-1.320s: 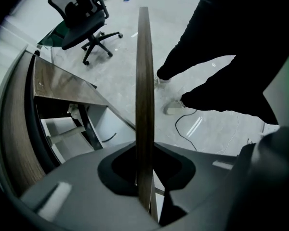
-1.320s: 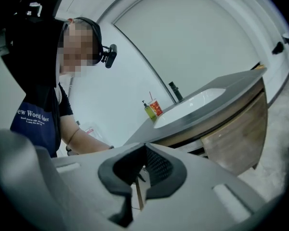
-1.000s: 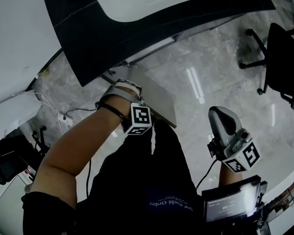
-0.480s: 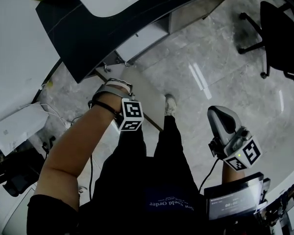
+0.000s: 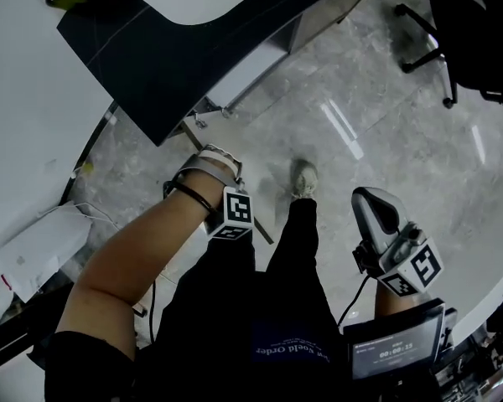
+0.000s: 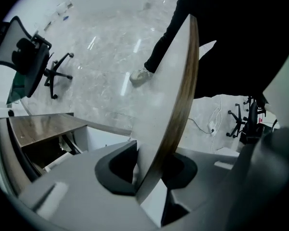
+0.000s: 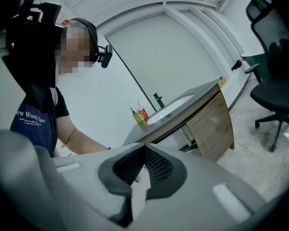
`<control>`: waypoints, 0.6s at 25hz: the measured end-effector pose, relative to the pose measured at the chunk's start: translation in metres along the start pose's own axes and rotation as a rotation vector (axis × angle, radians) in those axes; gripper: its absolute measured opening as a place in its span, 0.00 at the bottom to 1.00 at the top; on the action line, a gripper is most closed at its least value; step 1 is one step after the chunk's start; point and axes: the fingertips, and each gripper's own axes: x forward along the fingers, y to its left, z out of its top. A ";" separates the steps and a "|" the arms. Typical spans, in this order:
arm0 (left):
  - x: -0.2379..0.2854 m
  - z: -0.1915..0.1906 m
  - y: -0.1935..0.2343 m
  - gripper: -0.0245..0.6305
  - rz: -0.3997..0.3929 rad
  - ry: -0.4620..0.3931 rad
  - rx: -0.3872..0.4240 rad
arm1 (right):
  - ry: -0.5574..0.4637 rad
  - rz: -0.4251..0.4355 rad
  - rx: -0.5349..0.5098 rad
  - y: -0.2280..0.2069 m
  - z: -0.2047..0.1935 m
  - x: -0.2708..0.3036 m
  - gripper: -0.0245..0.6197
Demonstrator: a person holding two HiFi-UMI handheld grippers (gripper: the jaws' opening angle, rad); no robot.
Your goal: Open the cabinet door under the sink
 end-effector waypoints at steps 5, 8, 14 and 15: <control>-0.002 0.000 0.002 0.18 0.032 -0.041 0.048 | -0.048 -0.083 0.020 0.024 -0.008 0.006 0.04; -0.001 0.000 0.000 0.18 0.043 -0.056 0.071 | -0.079 -0.125 0.042 0.039 -0.013 0.004 0.04; 0.002 0.002 0.003 0.18 0.010 -0.075 0.043 | -0.093 -0.186 0.079 0.050 -0.022 -0.021 0.04; 0.003 0.003 0.004 0.18 0.009 -0.077 0.037 | -0.092 -0.201 0.075 0.049 -0.020 -0.027 0.04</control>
